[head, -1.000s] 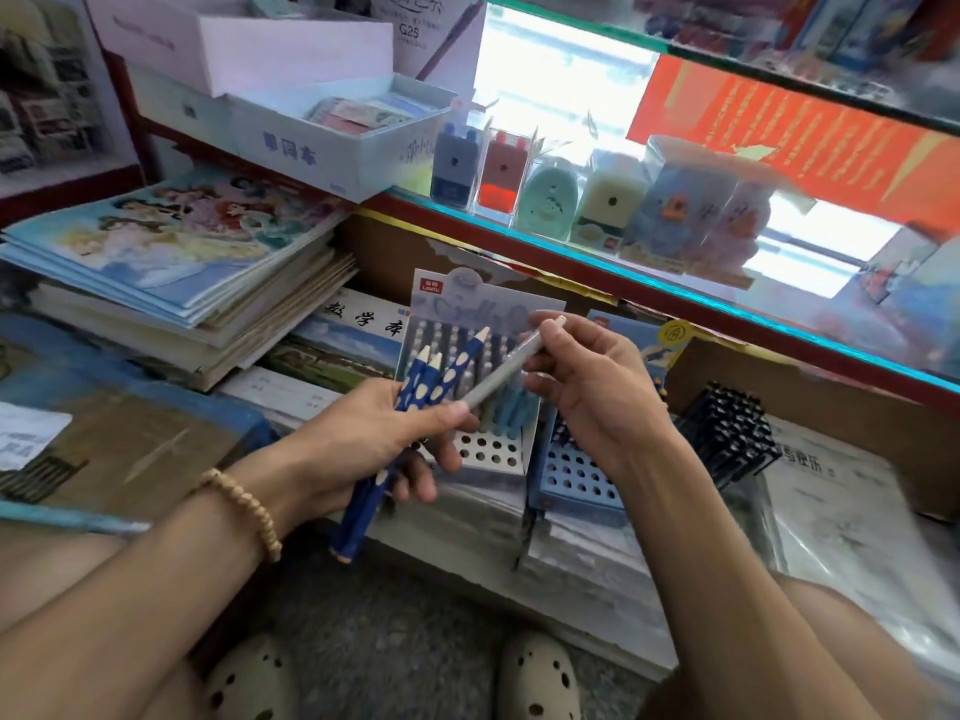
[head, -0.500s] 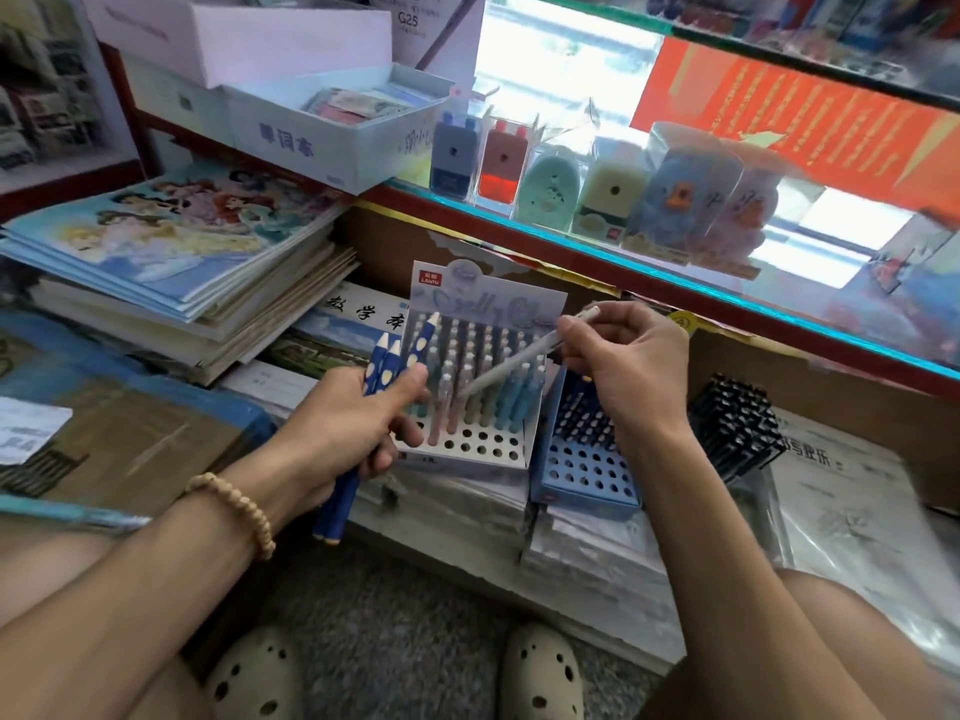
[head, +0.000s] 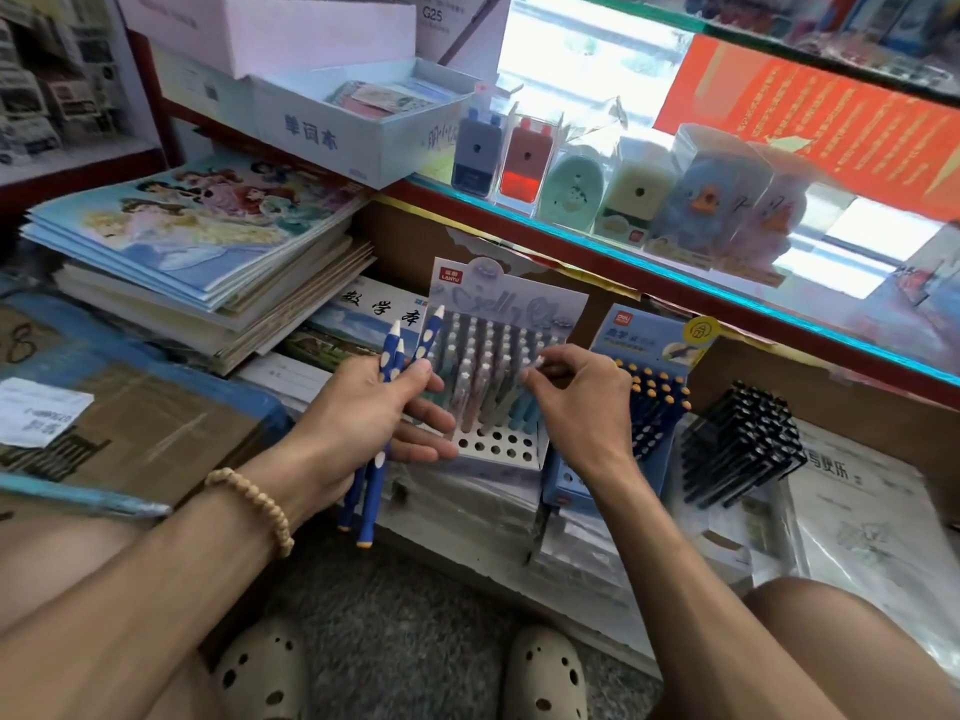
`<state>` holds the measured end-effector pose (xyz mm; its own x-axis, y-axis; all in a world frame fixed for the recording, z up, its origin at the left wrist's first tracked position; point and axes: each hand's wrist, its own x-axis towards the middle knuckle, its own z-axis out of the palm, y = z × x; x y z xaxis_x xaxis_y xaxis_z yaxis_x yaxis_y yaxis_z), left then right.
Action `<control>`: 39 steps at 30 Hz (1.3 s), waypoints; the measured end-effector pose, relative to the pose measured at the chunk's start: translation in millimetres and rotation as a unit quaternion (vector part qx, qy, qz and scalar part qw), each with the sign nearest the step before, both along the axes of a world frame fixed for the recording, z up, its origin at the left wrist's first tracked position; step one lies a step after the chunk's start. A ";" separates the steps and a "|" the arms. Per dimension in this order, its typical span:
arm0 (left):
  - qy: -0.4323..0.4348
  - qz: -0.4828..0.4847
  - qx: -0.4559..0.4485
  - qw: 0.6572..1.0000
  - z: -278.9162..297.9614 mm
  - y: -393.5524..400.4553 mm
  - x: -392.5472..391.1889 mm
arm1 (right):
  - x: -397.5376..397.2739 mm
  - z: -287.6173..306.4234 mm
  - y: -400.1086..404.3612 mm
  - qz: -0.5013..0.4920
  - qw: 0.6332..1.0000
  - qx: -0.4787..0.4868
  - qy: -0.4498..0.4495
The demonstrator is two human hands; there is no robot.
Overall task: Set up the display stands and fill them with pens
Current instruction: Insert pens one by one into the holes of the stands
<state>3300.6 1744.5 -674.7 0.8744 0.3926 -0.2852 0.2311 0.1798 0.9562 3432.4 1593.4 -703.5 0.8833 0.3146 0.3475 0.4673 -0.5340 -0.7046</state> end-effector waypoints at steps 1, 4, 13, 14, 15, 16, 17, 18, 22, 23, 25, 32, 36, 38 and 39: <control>-0.002 0.000 -0.004 1.000 0.6 -0.1 -0.1 | 0.0 -1.0 1.0 0.001 1.000 -0.008 -0.004; -0.005 -0.001 -0.006 1.000 1.9 1.6 -2.3 | 0.0 -6.0 9.1 0.023 0.998 -0.053 0.003; 0.004 -0.085 -0.007 0.996 1.7 1.1 -8.4 | -4.7 -6.0 17.5 0.019 0.993 -0.118 -0.005; 0.005 -0.097 -0.005 0.995 2.5 0.8 -8.5 | -6.7 -2.1 17.4 0.007 0.993 -0.110 -0.028; 0.006 -0.108 -0.003 0.994 3.3 0.6 -8.3 | -9.7 3.2 17.4 0.002 0.995 -0.090 -0.049; 0.007 -0.117 -0.001 0.993 4.1 0.2 -8.0 | -12.6 9.4 17.4 0.014 0.997 -0.055 -0.048; 0.009 -0.124 -0.002 0.992 4.9 -0.4 -7.5 | -14.9 16.5 16.9 0.043 0.999 -0.007 -0.015; 0.011 -0.131 -0.006 0.991 5.7 -1.4 -7.1 | -17.9 24.8 16.0 0.085 0.994 0.038 0.051; 0.025 -0.161 -0.006 0.987 3.8 -7.6 -5.8 | -26.9 37.5 9.0 0.235 0.938 0.045 0.251; 0.028 -0.170 0.005 0.985 2.4 -9.6 -5.6 | -27.9 36.2 7.6 0.245 0.931 0.053 0.267; 0.026 -0.171 0.018 0.985 0.3 -12.9 -3.0 | -26.6 36.2 4.9 0.217 0.920 0.125 0.303; -0.021 -0.025 0.157 0.987 1.6 -5.7 8.3 | -18.7 36.6 -25.5 0.218 0.970 -0.035 0.101; -0.044 -0.068 0.178 0.981 3.1 -14.6 14.2 | -23.0 29.8 -30.2 0.263 0.951 -0.145 0.071; -0.039 -0.080 0.223 0.971 1.4 -18.5 17.7 | -22.3 31.9 -33.2 0.256 0.952 -0.158 0.057; -0.033 -0.081 0.232 0.969 0.4 -19.5 19.2 | -21.7 33.9 -35.5 0.252 0.953 -0.156 0.056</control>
<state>3319.9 1724.9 -674.3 0.9454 0.3218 -0.0515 0.1556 -0.3068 0.9390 3410.6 1557.9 -669.6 0.6185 0.7817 0.0802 0.6515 -0.4531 -0.6085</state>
